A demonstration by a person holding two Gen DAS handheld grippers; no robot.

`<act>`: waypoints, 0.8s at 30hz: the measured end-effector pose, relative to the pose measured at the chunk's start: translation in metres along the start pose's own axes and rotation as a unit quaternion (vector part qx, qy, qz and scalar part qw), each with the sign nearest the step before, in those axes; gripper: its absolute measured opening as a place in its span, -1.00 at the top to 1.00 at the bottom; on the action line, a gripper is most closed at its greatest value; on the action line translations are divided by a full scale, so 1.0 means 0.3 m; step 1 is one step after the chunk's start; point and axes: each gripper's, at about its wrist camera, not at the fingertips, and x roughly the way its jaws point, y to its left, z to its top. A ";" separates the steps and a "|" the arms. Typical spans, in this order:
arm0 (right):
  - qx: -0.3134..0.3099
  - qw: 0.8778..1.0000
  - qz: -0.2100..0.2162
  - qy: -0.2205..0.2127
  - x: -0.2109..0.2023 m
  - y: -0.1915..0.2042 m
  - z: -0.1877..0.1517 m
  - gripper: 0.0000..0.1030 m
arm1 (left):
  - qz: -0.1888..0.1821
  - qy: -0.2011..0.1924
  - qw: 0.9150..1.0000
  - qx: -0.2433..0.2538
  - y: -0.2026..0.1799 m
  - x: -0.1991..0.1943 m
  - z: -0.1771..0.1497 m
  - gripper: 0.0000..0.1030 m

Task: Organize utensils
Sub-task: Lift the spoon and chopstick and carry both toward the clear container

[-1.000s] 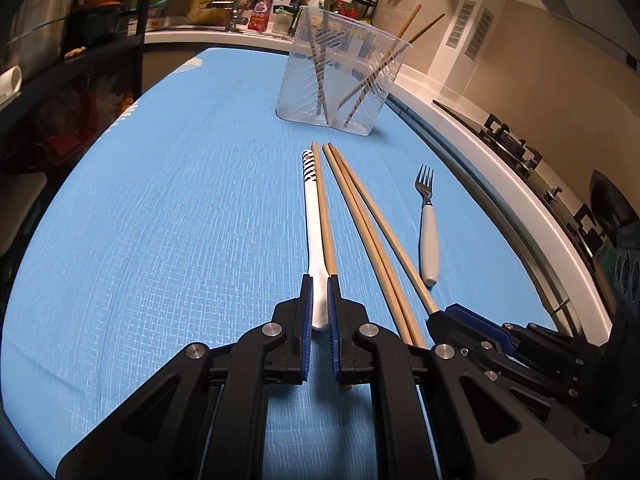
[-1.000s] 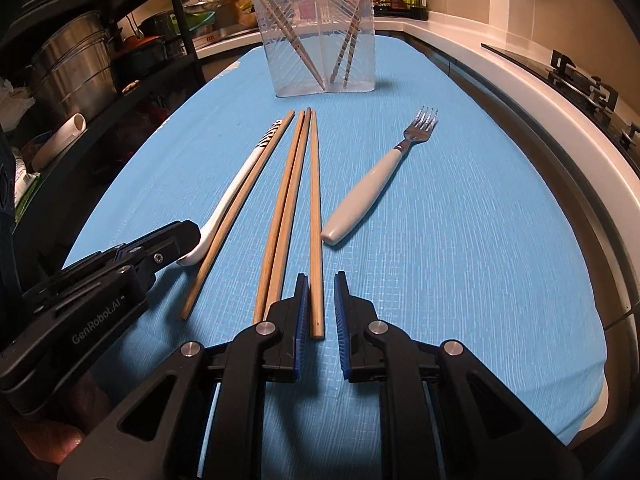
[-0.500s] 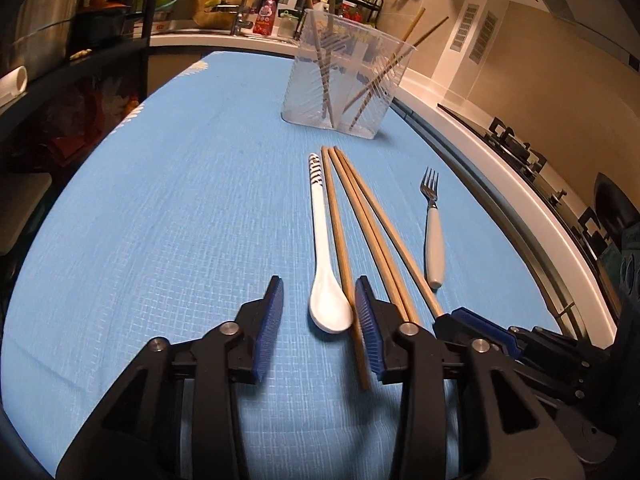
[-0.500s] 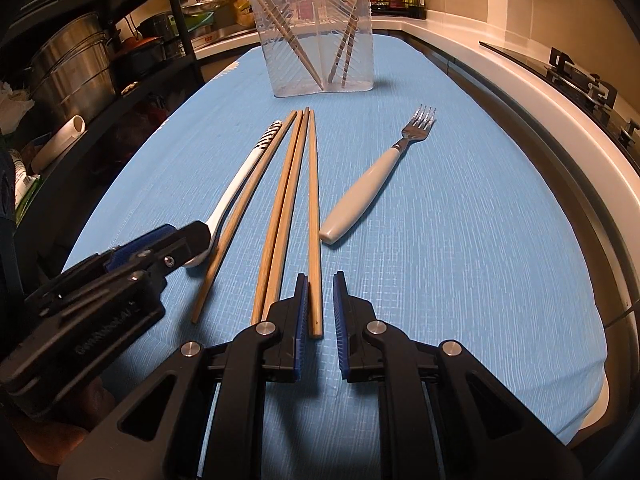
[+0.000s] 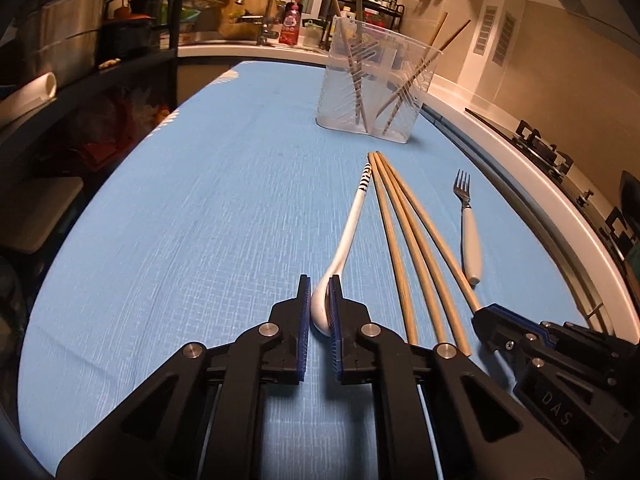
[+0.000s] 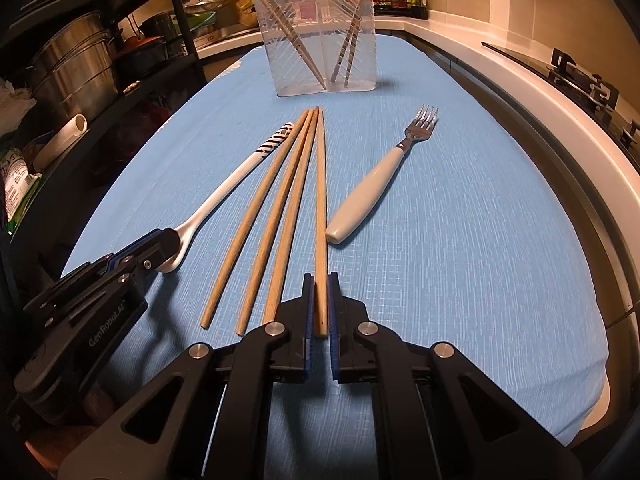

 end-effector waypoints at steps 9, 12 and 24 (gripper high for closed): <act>-0.005 1.000 -0.004 -0.004 0.000 0.007 -0.002 0.87 | 0.032 -0.027 0.997 0.057 -0.073 -0.007 -0.045 0.73; -0.008 1.000 -0.007 -0.008 0.000 0.010 -0.005 0.87 | 0.038 -0.036 0.997 0.061 -0.075 -0.011 -0.051 0.72; -0.001 0.996 -0.038 -0.081 0.003 0.055 -0.052 0.87 | 0.044 -0.050 0.997 0.029 -0.033 -0.023 -0.055 0.77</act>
